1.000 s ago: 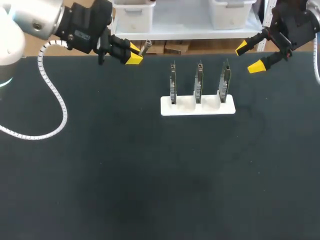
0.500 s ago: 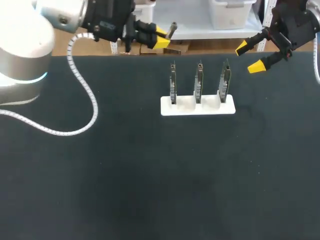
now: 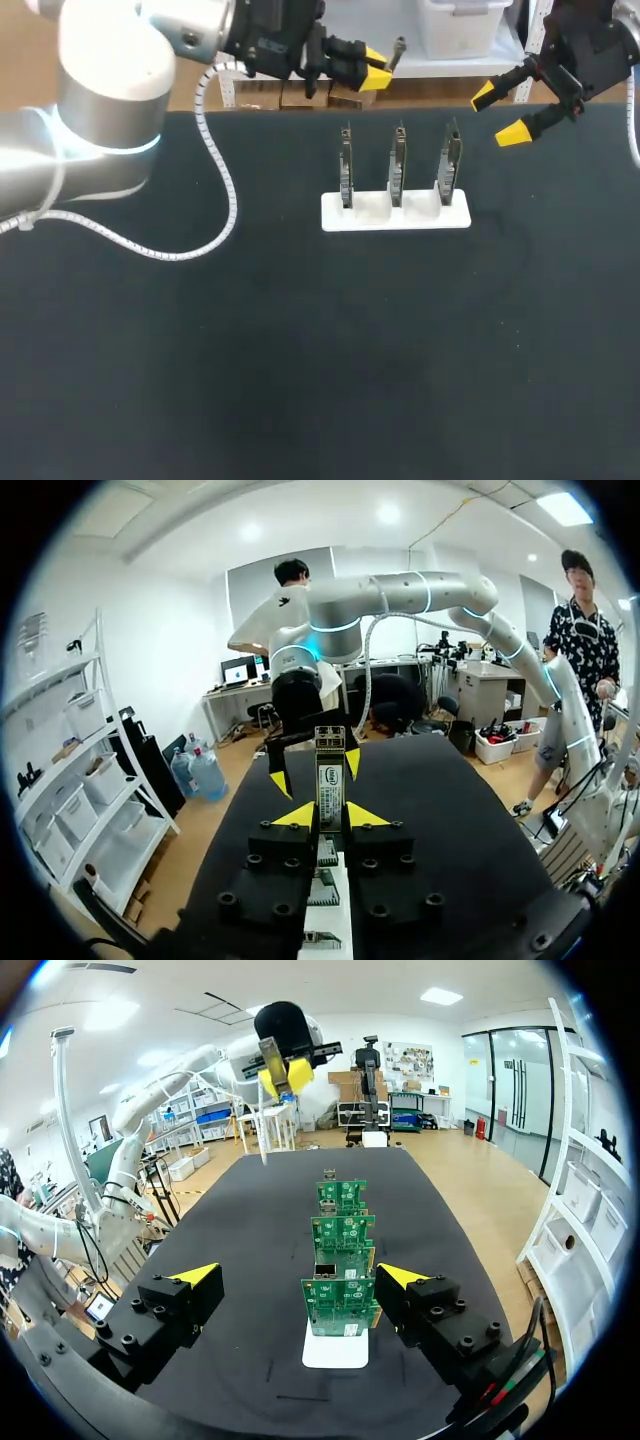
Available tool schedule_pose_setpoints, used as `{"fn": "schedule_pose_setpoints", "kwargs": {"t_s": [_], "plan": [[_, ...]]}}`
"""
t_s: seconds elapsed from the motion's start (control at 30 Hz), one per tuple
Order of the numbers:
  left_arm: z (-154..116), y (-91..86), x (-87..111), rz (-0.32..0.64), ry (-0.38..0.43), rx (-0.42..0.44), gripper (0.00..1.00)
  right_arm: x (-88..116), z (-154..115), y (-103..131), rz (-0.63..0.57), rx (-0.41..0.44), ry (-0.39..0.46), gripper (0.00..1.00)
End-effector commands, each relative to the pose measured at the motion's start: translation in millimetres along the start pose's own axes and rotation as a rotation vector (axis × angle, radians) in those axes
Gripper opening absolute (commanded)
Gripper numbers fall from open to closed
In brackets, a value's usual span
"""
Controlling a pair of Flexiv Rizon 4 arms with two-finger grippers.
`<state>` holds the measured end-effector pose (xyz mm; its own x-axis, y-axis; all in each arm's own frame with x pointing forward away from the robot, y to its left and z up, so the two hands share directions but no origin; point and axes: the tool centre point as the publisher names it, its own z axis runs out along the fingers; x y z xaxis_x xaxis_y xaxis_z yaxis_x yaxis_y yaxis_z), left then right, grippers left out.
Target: Pick up the optical module with the left hand, and insert it into the network port with the right hand.
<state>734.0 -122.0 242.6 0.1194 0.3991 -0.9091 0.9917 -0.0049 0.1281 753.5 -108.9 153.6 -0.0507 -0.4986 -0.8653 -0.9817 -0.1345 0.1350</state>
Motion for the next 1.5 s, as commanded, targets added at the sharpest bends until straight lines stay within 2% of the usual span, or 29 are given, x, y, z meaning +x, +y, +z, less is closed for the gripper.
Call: {"fn": "schedule_pose_setpoints", "kwargs": {"t_s": [0.03,0.17,0.3,0.57,1.0,1.03,1.37,1.5], "plan": [[15,1.4,6.2,-0.006,0.018,0.008,0.00,0,0,2,-0.002,0.006,-0.001,1.00],[26,-3.0,15.7,-0.021,0.042,0.036,0.00,0,0,2,-0.002,0.006,-0.001,1.00],[25,-5.2,21.4,-0.037,0.048,0.042,0.00,0,0,2,-0.002,0.006,-0.001,1.00],[-4,-2.0,14.6,-0.002,0.080,0.018,0.00,0,0,2,-0.002,0.006,-0.001,1.00],[-4,-2.0,14.6,-0.002,0.080,0.018,0.00,0,0,2,-0.002,0.006,-0.001,1.00],[-1,-0.4,14.4,-0.006,0.099,0.024,0.00,0,0,2,-0.002,0.006,-0.001,1.00],[47,19.9,-5.1,-0.014,0.066,0.031,0.00,0,0,2,-0.002,0.006,-0.001,1.00],[59,25.6,-3.9,-0.031,0.062,0.025,0.00,0,0,2,-0.002,0.006,-0.001,1.00]]}}
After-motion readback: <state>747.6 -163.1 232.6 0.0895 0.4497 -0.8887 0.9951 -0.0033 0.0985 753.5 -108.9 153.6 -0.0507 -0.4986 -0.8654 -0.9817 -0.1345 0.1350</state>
